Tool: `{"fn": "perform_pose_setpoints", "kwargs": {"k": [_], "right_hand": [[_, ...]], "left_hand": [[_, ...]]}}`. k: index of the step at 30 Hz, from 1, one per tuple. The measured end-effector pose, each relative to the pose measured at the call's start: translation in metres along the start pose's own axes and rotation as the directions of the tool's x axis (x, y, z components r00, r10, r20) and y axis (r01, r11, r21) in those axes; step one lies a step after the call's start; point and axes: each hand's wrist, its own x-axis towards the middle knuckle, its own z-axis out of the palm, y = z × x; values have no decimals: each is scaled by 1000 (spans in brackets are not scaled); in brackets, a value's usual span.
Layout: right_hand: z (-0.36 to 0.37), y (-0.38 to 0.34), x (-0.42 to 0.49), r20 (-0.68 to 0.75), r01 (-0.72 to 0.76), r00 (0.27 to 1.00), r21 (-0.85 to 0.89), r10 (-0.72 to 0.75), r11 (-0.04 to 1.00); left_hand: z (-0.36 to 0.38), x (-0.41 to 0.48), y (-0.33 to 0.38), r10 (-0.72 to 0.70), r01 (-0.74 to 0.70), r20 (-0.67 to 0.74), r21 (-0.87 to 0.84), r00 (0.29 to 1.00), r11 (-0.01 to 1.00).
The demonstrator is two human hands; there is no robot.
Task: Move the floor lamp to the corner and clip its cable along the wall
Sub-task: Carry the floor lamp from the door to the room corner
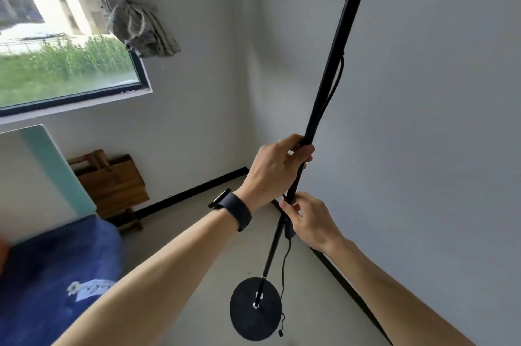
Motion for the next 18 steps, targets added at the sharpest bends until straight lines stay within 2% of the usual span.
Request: {"fn": "perform_pose_setpoints", "kwargs": {"k": [5, 9, 18], "right_hand": [[37, -1, 103, 80, 47, 996, 17, -48, 999], [75, 1, 180, 116, 33, 993, 12, -34, 999], [140, 4, 350, 73, -58, 995, -64, 63, 996]], "left_hand": [[-39, 67, -64, -39, 44, -96, 49, 995, 998], [-70, 122, -130, -74, 78, -118, 33, 990, 996], [-136, 267, -261, -140, 136, -29, -101, 990, 986]]}}
